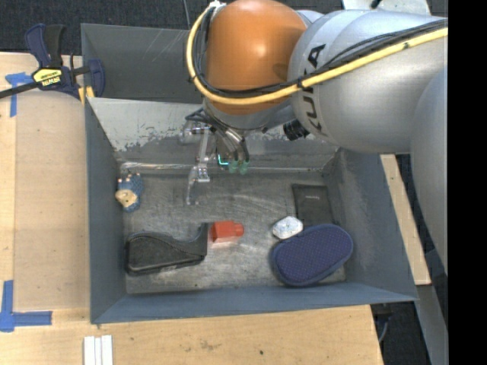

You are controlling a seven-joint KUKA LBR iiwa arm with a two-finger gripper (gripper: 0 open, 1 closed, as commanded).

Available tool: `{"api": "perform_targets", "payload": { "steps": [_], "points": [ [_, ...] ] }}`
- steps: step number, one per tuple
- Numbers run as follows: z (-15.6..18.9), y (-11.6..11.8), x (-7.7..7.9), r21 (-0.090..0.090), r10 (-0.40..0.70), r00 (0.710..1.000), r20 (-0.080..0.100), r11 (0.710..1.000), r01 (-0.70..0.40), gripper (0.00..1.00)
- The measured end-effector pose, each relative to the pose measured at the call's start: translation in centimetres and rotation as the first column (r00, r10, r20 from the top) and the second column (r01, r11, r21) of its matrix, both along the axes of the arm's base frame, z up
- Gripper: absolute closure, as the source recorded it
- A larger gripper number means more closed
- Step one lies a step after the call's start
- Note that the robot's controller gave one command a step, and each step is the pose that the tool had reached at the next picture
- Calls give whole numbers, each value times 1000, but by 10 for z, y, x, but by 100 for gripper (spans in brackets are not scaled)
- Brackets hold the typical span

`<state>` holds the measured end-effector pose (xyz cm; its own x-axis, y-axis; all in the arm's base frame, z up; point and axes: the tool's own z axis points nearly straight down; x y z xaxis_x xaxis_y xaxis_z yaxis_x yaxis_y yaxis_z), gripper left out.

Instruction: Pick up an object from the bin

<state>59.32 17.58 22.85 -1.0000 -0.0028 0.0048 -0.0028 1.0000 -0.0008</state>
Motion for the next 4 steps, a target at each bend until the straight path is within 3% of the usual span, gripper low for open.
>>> {"api": "perform_targets", "payload": {
  "steps": [1,2,3,4],
  "points": [
    [-105,8,-42,4,41,999,17,999,-41,0],
    [-86,-26,-98,0,162,987,5,987,-162,0],
    [-157,-59,-74,3,189,982,13,982,-189,0],
    [-151,-61,-70,-3,189,982,25,982,-189,100]
  ]
}}
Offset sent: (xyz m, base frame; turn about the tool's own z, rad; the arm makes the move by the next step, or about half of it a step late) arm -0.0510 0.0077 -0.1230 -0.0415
